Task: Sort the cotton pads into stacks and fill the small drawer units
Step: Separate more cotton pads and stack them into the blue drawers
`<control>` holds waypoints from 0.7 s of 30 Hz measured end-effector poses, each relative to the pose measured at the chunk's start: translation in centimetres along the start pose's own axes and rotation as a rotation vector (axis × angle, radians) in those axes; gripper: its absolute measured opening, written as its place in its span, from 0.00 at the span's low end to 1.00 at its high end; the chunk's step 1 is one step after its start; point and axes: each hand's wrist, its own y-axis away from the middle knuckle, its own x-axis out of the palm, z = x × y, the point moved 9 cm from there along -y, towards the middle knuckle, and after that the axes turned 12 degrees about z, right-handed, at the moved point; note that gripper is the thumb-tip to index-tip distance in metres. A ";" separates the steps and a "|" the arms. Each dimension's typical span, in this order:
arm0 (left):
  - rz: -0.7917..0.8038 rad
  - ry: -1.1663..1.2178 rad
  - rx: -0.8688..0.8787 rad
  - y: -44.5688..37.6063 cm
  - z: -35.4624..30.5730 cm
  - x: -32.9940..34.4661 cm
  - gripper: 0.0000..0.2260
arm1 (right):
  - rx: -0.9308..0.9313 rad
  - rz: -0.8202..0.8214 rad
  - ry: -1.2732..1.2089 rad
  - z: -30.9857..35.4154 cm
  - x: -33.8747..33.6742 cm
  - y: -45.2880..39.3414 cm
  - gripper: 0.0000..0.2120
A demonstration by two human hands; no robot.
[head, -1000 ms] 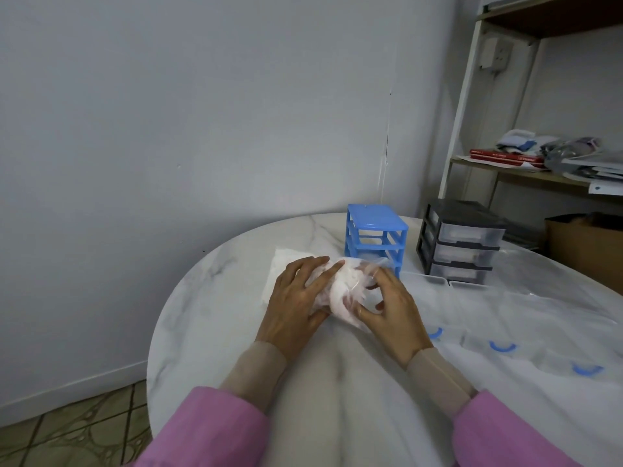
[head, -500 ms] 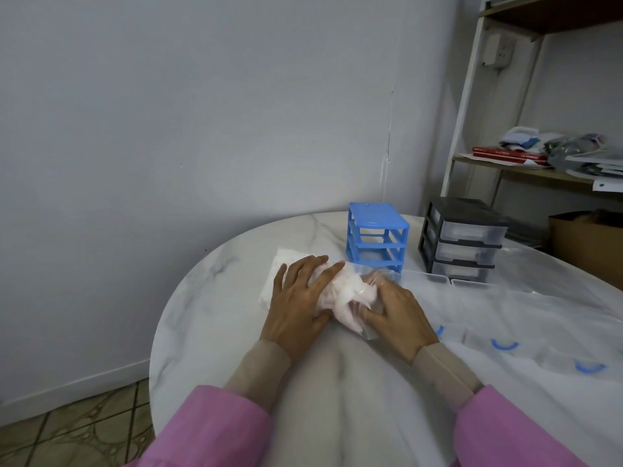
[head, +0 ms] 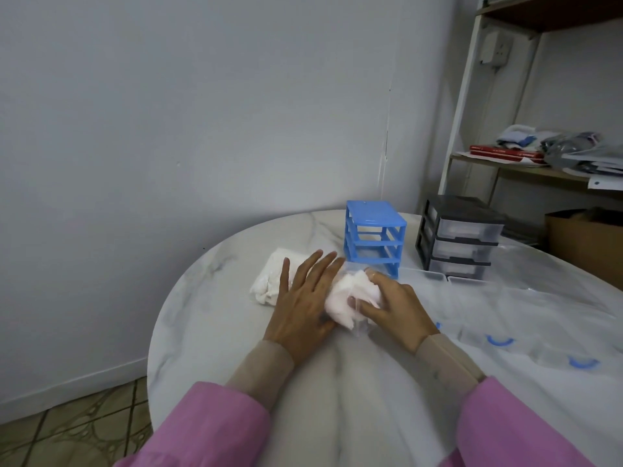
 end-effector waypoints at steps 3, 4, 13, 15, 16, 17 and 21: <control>0.041 -0.057 0.109 -0.1 -1.7 0.6 0.28 | -0.003 -0.013 -0.050 -0.4 -0.2 0.0 0.19; 0.058 -0.034 0.124 -0.1 -2.0 0.8 0.27 | 0.001 -0.023 -0.058 -0.6 -0.4 0.1 0.18; 0.105 0.172 0.035 -0.2 -0.5 1.0 0.33 | -0.010 -0.017 -0.144 -1.4 -1.4 0.7 0.13; 0.106 0.196 0.038 -0.2 -0.6 0.9 0.32 | -0.002 0.032 -0.186 -1.4 -0.9 0.8 0.10; 0.114 0.219 0.041 -0.2 -0.7 0.9 0.31 | 0.008 0.070 -0.206 -1.4 -0.4 0.8 0.11; 0.122 0.242 0.050 -0.2 -0.9 0.9 0.30 | 0.019 0.112 -0.235 -1.4 0.2 0.9 0.13; 0.169 0.247 0.079 -0.1 -1.4 1.5 0.32 | 0.060 0.216 -0.342 -1.4 2.3 1.1 0.26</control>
